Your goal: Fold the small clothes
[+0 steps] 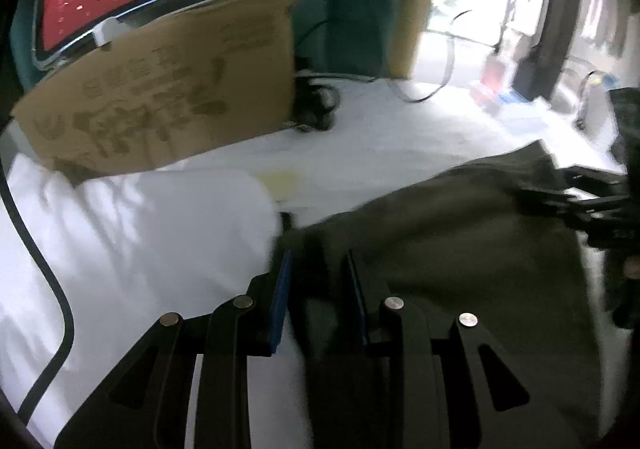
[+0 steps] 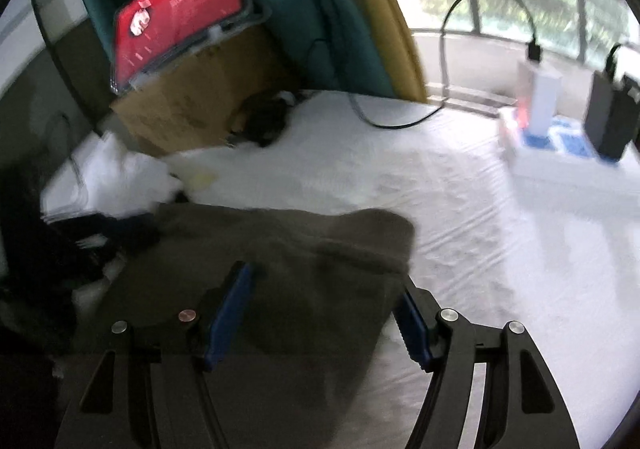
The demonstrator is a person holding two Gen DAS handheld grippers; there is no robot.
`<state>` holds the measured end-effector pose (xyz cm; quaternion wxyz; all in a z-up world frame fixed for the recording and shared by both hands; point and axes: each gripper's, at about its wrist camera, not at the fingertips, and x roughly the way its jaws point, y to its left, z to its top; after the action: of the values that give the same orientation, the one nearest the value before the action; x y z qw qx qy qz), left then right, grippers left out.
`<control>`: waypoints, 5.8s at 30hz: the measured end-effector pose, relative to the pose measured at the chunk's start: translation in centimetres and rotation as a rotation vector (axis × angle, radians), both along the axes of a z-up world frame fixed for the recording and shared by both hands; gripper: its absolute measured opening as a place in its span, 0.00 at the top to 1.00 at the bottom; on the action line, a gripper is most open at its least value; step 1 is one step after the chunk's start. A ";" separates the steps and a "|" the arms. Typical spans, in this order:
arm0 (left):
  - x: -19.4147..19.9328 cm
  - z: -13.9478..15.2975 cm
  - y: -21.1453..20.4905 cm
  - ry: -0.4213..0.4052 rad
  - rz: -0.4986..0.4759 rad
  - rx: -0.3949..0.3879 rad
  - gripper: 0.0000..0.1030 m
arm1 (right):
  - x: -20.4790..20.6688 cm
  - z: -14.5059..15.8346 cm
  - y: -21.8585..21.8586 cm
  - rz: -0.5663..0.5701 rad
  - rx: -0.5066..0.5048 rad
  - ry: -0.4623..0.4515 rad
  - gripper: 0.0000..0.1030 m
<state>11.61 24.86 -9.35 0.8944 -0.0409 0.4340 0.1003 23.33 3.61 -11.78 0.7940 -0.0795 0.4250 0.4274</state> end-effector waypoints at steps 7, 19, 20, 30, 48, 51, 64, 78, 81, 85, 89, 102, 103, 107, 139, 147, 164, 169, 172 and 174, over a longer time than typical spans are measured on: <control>-0.4 1.4 -0.3 -0.058 -0.028 -0.047 0.74 | 0.4 -0.3 -0.5 -0.015 -0.019 -0.014 0.32; 1.1 -1.1 -1.0 0.039 -0.056 0.007 0.70 | 0.2 -1.0 -0.5 -0.052 -0.111 -0.083 0.25; 1.1 -1.1 -1.0 0.038 -0.050 0.023 0.70 | 0.2 -1.0 -0.6 -0.055 -0.119 -0.091 0.25; -0.2 1.9 -3.2 -0.021 -0.063 0.014 0.70 | -1.4 0.4 -0.9 -0.103 -0.177 -0.184 0.21; -4.3 -0.2 -6.4 0.020 -0.056 -0.087 0.66 | -6.8 0.5 -2.0 -0.042 -0.204 -0.197 0.21; -4.7 -0.2 -6.3 0.014 -0.053 -0.099 0.66 | -6.9 -0.4 -2.4 -0.047 -0.236 -0.180 0.21; -7.3 2.4 -8.1 -0.047 -0.080 -0.114 0.66 | -9.6 0.7 -4.2 -0.063 -0.209 -0.180 0.21; -10.1 1.5 -10.5 -0.048 -0.092 -0.144 0.66 | -14.6 0.9 -4.3 0.016 -0.186 -0.149 0.21; -10.3 0.5 -10.4 -0.026 -0.073 -0.151 0.66 | -15.5 0.3 -4.4 0.032 -0.203 -0.139 0.21; -11.0 -0.3 -10.5 -0.016 -0.062 -0.148 0.66 | -16.1 -0.5 -5.1 0.036 -0.227 -0.131 0.21; -11.5 -0.1 -10.9 -0.018 -0.053 -0.132 0.66 | -16.3 -0.5 -6.5 0.016 -0.226 -0.126 0.21; -12.9 1.7 -14.8 -0.065 -0.140 -0.126 0.64 | -17.5 1.5 -10.8 -0.047 -0.223 -0.170 0.21; -12.9 1.7 -15.0 -0.065 -0.145 -0.128 0.64 | -17.7 1.7 -11.2 -0.054 -0.222 -0.173 0.21; -13.3 1.9 -16.3 -0.074 -0.176 -0.133 0.64 | -18.4 2.1 -12.5 -0.078 -0.223 -0.183 0.21; -16.1 5.4 -24.8 -0.184 -0.243 -0.109 0.30 | -23.7 6.8 -27.6 -0.393 -0.141 -0.282 0.21; -16.8 6.9 -25.6 -0.236 -0.220 -0.068 0.30 | -25.2 9.2 -29.8 -0.439 -0.110 -0.330 0.21; -18.4 9.8 -25.9 -0.363 -0.209 -0.014 0.10 | -27.3 14.6 -31.3 -0.505 -0.026 -0.420 0.21; -19.2 11.1 -25.4 -0.415 -0.190 -0.034 0.10 | -27.7 16.1 -31.5 -0.510 -0.018 -0.458 0.21; -19.9 12.1 -25.2 -0.443 -0.178 -0.046 0.10 | -28.1 17.0 -31.5 -0.515 -0.015 -0.483 0.21; -20.1 12.7 -25.1 -0.451 -0.186 -0.052 0.10 | -28.4 17.5 -31.5 -0.514 -0.010 -0.498 0.21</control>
<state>-8.51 -0.28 3.31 0.9727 -0.0453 0.2276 -0.0055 -5.10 -27.84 5.76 0.9544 -0.0756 0.2266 0.1788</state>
